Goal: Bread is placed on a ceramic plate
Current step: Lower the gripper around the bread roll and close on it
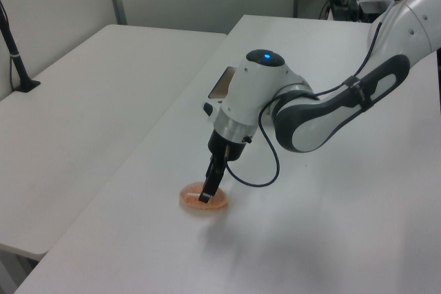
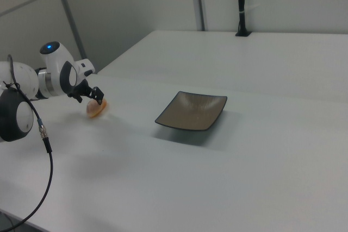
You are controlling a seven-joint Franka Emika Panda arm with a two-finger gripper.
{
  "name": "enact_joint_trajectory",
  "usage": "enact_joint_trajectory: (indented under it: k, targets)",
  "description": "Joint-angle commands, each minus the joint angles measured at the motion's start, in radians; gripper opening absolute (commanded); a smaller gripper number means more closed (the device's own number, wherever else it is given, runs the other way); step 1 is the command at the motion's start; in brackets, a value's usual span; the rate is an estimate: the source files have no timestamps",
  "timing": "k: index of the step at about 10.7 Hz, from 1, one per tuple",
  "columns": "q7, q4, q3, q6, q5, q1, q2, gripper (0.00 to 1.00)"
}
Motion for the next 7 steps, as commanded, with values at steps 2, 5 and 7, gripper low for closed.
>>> enact_joint_trajectory:
  k: [2, 5, 7]
  targets:
    - [0.037, 0.033, -0.014, 0.072, -0.032, 0.016, 0.059, 1.0]
    - [0.037, 0.032, -0.015, 0.088, -0.067, 0.016, 0.065, 0.99]
    - [0.036, 0.029, -0.015, 0.088, -0.073, 0.016, 0.065, 0.83]
